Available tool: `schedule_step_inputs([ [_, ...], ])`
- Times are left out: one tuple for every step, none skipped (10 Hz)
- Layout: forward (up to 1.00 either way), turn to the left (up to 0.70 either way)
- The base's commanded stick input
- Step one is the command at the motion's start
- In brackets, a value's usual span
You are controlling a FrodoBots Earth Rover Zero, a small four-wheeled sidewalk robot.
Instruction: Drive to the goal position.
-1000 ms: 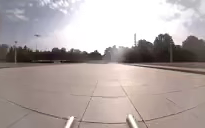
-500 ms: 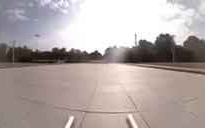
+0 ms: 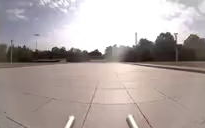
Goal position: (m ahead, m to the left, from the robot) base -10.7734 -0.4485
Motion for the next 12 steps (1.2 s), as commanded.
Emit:
schedule_step_inputs([
  [1.00, 0.00],
  [1.00, 0.00],
  [1.00, 0.00],
  [1.00, 0.00],
  [1.00, 0.00],
  [1.00, 0.00],
  [1.00, 0.00],
  [1.00, 0.00],
  [1.00, 0.00],
  [1.00, 0.00],
  [1.00, 0.00],
  [1.00, 0.00],
])
